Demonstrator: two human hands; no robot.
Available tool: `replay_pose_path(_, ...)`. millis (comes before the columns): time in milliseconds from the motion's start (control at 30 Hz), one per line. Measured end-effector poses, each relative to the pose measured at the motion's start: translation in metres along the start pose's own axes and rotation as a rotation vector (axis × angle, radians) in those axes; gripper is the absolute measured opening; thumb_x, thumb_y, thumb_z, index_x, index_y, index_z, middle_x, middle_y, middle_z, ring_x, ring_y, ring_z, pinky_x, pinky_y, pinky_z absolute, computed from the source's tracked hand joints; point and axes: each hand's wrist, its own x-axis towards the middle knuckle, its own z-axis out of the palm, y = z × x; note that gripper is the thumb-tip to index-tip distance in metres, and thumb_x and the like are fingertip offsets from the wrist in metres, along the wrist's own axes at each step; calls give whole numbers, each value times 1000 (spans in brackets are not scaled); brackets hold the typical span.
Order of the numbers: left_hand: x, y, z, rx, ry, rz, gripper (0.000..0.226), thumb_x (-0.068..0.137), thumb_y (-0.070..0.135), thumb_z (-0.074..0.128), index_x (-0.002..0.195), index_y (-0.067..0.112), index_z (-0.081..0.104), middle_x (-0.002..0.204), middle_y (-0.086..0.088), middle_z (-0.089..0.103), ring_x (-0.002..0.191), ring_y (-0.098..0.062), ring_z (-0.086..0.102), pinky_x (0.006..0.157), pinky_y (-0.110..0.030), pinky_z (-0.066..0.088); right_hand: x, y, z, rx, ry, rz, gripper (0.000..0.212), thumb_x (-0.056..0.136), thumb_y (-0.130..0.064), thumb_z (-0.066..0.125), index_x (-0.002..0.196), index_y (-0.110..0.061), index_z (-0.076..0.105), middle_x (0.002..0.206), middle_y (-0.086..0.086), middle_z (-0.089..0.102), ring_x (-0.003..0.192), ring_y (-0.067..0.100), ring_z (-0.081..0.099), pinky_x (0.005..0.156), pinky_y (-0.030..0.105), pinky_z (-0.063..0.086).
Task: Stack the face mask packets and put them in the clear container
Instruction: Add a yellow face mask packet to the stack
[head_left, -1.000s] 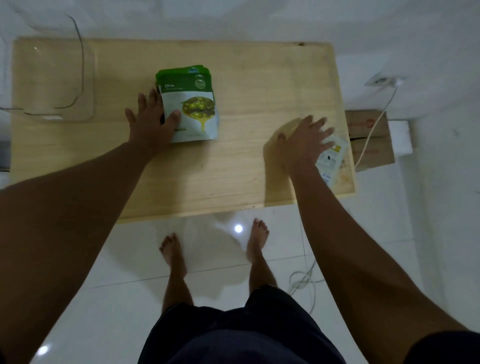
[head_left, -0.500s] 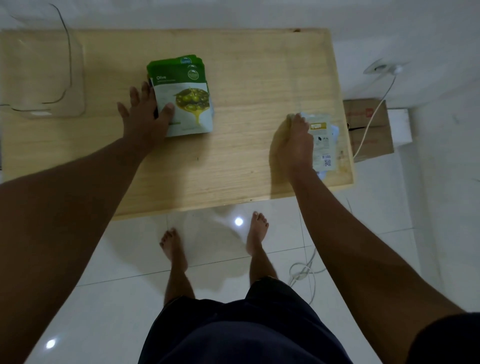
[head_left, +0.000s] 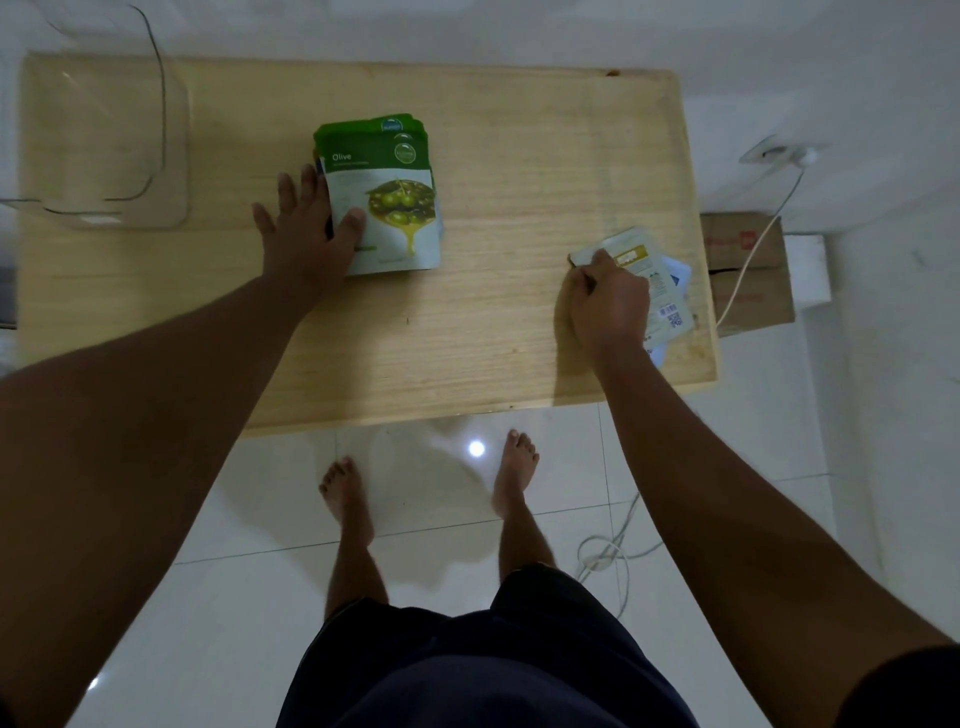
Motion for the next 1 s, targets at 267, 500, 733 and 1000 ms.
replay_pose_path(267, 0, 0, 0, -16, 3, 0, 73, 97, 54, 27, 157, 16, 11, 165, -8, 10, 152, -33, -1, 117, -62, -4, 6, -26, -27, 105, 209, -35, 19, 102, -23, 43, 108, -8, 54, 82, 5, 66, 71, 18, 60, 60, 30, 44)
replay_pose_path(500, -3, -2, 0, -3, 14, 14, 72, 98, 54, 28, 157, 16, 13, 165, -8, 11, 152, -33, 0, 116, -62, -3, 27, -108, -51, 542, 411, -219, 14, 99, -10, 47, 96, 2, 54, 65, -15, 51, 55, -5, 58, 48, 14, 41)
replay_pose_path(733, 2, -3, 3, -60, 2, -33, 60, 104, 43, 19, 157, 17, 11, 166, -4, 9, 152, -29, -3, 118, -59, -7, 50, -168, 23, 650, 180, -66, 6, 96, -6, 54, 90, -7, 55, 68, -15, 48, 62, 2, 51, 57, 14, 36)
replay_pose_path(1000, 3, -4, -2, -155, -34, -38, 70, 97, 60, 19, 157, 23, 16, 166, -1, 8, 153, -26, -5, 117, -56, -11, 42, -198, 68, 579, 27, -88, 23, 82, -10, 70, 105, -7, 69, 94, 7, 73, 89, 21, 67, 76, 11, 40)
